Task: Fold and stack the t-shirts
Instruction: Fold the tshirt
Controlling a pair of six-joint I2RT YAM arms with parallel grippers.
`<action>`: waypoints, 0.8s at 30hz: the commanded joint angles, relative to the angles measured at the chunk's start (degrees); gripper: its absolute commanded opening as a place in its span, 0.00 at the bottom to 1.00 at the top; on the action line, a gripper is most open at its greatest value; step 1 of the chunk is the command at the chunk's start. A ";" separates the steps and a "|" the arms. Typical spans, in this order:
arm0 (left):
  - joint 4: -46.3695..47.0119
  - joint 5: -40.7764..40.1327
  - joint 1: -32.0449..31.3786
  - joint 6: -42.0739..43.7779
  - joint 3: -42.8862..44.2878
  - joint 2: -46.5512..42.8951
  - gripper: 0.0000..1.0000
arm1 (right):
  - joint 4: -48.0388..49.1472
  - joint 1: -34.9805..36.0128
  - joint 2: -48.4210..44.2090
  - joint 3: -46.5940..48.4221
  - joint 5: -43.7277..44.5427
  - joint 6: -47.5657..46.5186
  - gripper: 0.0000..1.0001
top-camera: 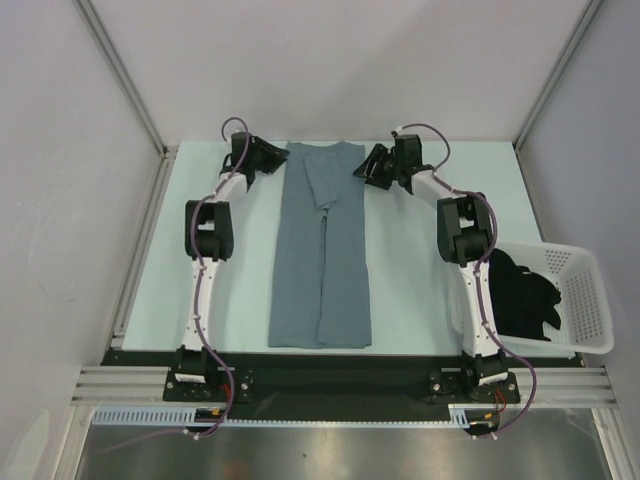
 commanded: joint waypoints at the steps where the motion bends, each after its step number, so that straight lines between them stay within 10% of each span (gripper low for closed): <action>1: -8.71 -3.27 1.91 11.18 -3.04 -9.68 0.40 | -14.27 -1.30 -3.72 4.79 2.56 -7.12 0.64; 10: -26.23 -11.27 1.92 34.07 -48.26 -56.51 0.46 | -46.20 -1.40 -23.27 -3.51 15.73 -20.33 0.82; 17: -29.04 -5.74 -6.77 32.95 -85.96 -83.60 0.47 | -36.03 4.13 -49.84 -42.70 6.37 -18.40 0.86; 24: -34.65 -11.00 -17.40 22.57 -101.83 -100.13 0.56 | -26.80 13.36 -68.29 -69.08 -4.54 -9.63 0.85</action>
